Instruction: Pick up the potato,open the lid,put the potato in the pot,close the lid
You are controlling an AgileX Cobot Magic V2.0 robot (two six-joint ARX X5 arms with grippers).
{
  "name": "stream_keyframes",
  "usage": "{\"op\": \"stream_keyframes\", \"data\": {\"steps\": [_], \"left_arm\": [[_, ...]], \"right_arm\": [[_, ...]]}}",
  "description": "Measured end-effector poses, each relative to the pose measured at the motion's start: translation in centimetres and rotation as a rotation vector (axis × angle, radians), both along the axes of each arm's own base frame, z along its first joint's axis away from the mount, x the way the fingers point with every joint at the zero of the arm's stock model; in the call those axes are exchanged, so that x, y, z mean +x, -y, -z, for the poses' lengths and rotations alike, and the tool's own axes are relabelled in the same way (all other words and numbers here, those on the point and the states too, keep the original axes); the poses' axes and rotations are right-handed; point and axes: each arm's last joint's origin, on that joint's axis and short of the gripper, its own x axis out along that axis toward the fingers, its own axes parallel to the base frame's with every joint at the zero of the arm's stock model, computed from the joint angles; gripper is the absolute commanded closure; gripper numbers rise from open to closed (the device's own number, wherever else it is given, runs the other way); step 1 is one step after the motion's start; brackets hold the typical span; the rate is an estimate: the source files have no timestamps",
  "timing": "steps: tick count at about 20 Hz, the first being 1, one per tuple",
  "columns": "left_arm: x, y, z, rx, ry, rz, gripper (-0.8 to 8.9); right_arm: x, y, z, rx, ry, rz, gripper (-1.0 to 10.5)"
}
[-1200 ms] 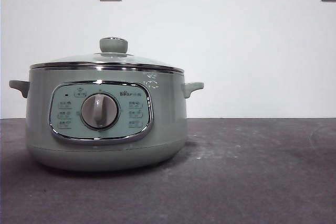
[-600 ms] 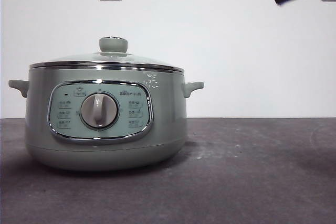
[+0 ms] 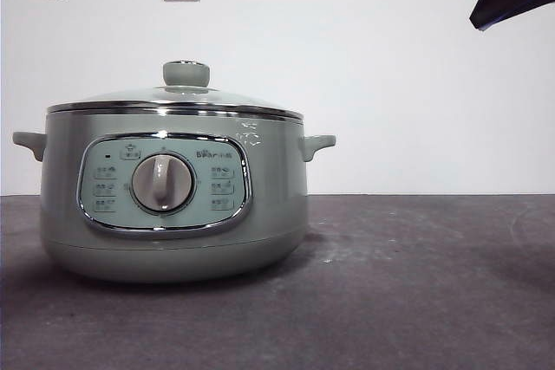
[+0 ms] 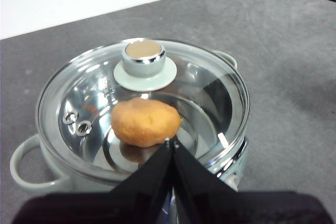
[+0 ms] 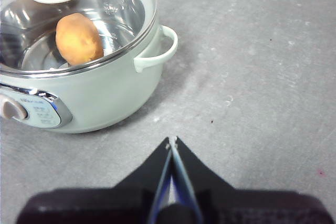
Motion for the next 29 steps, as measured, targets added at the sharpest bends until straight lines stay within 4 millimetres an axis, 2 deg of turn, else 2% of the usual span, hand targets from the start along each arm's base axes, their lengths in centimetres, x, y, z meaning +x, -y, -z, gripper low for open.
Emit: {"op": "stream_keyframes", "data": {"steps": [3,6,8,11,15,18,20,24,29], "left_arm": [[-0.2,-0.4,0.1,0.054,0.018,-0.009,8.16],[-0.3,-1.7,-0.3,0.06,0.073,-0.077,8.16],[-0.2,-2.9,0.2,0.034,0.11,-0.13,8.16],[-0.1,-4.5,2.9,0.007,0.165,-0.235,8.16],[-0.9,-6.1,6.9,-0.033,0.204,-0.354,8.16],[-1.2,-6.7,10.0,-0.049,0.19,-0.415,8.16],[-1.2,-7.0,11.5,-0.049,0.175,-0.439,8.16],[-1.2,-7.2,12.9,-0.05,0.147,-0.468,8.16],[-1.2,-7.2,13.0,-0.054,0.137,-0.472,8.16]], "right_arm": [[0.0,0.0,0.0,0.0,0.0,0.0,9.5],[0.0,0.0,0.0,0.0,0.0,0.0,9.5],[0.0,0.0,0.0,0.0,0.0,0.0,9.5],[0.0,0.0,0.0,0.0,0.0,0.0,9.5],[0.0,0.0,0.0,0.0,0.0,0.0,9.5],[0.0,0.0,0.0,0.0,0.0,0.0,9.5],[0.0,0.0,0.0,0.0,0.0,0.0,9.5],[0.0,0.0,0.0,0.0,0.0,0.0,9.5],[0.0,0.0,0.0,0.0,0.0,0.0,9.5]]}}
